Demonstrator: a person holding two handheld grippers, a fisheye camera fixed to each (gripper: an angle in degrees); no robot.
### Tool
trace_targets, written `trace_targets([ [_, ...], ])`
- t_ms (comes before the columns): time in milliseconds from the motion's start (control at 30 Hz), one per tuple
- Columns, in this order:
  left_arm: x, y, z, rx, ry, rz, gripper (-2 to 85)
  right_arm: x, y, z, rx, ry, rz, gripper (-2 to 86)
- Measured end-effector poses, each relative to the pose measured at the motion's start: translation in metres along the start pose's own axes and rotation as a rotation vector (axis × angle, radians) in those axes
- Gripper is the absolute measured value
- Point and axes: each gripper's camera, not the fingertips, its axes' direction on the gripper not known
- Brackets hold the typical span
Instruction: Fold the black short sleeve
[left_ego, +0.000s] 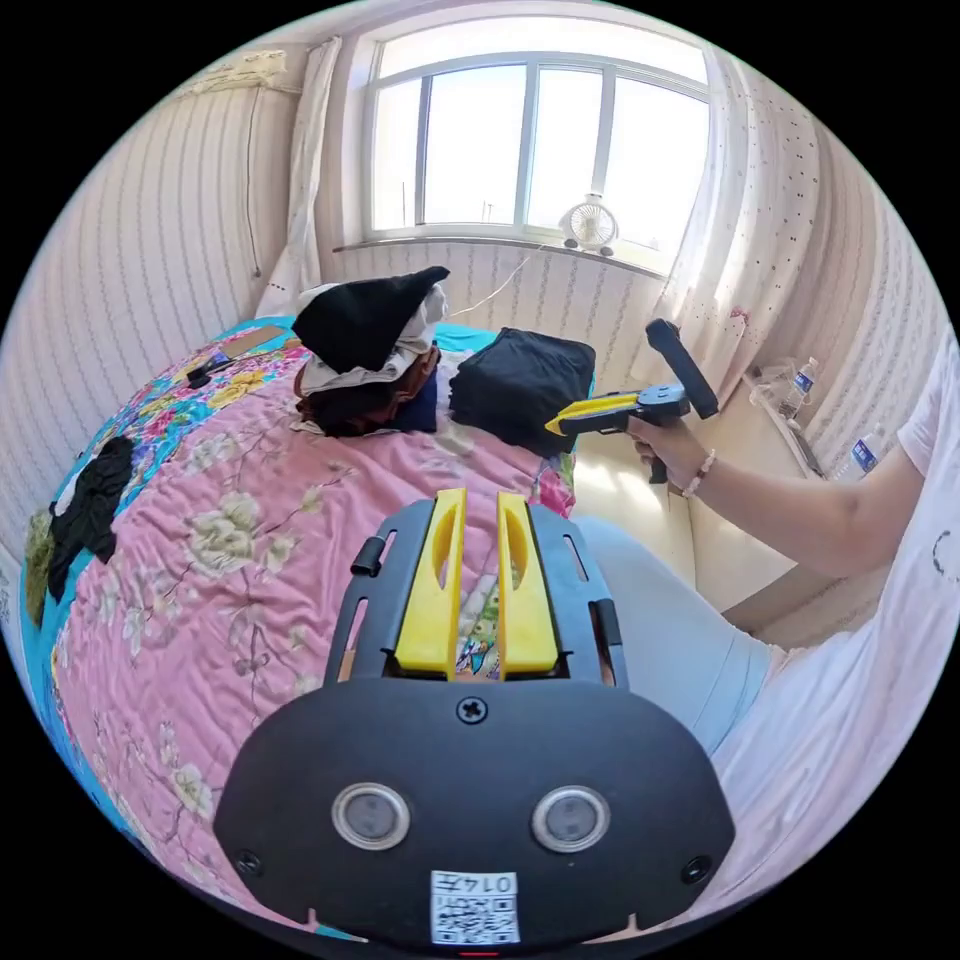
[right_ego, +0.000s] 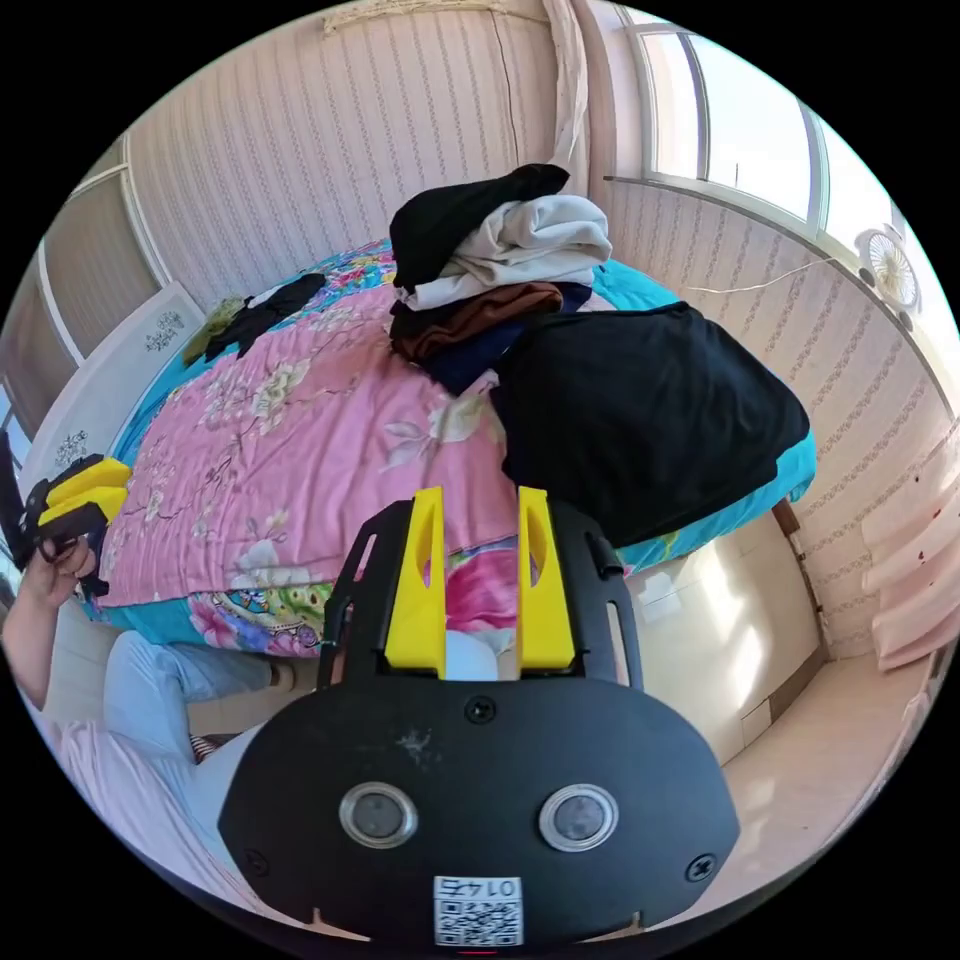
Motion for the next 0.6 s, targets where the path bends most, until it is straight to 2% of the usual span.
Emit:
trace_targets([
  [133, -0.004, -0.051, 0.063, -0.024, 0.069, 0.004, 6.0, 0.05, -0.008, 0.028, -0.057, 0.048, 0.015, 14.1],
  [233, -0.012, -0.089, 0.11, -0.054, 0.09, 0.013, 6.0, 0.086, 0.001, 0.038, -0.034, 0.132, 0.021, 10.3],
  [367, -0.03, -0.139, 0.168, -0.063, 0.091, -0.028, 6.3, 0.136, 0.02, 0.014, 0.021, 0.011, 0.061, 1.3],
  [500, -0.043, -0.183, 0.225, -0.127, 0.056, -0.093, 6.4, 0.183, 0.056, -0.021, 0.076, 0.009, 0.11, -0.1],
  [600, -0.042, -0.211, 0.262, -0.105, -0.011, -0.042, 6.5, 0.217, 0.078, -0.034, 0.069, -0.024, 0.154, -0.2],
])
